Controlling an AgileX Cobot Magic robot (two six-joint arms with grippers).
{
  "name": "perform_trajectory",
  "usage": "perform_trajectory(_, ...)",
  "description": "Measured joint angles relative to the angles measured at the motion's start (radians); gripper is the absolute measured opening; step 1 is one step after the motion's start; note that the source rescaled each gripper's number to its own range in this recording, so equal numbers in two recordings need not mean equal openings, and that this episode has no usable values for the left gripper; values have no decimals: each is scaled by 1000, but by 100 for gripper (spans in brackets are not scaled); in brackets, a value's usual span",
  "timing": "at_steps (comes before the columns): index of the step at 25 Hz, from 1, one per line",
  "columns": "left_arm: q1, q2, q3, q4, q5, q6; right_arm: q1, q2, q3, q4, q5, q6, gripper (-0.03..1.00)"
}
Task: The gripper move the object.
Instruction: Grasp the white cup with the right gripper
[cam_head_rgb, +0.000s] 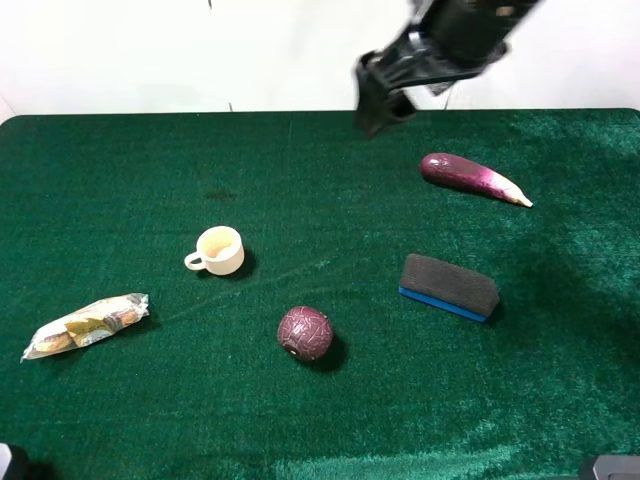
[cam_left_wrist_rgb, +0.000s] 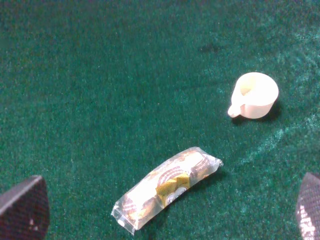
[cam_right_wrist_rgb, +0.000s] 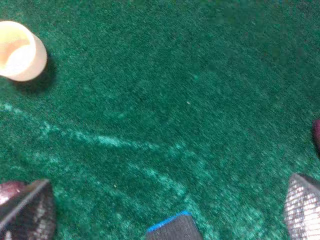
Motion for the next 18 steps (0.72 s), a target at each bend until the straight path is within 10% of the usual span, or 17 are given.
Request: perform_trajectory(18,0,0,0,0,0,0,158,424,-403,-48,112,-19,100)
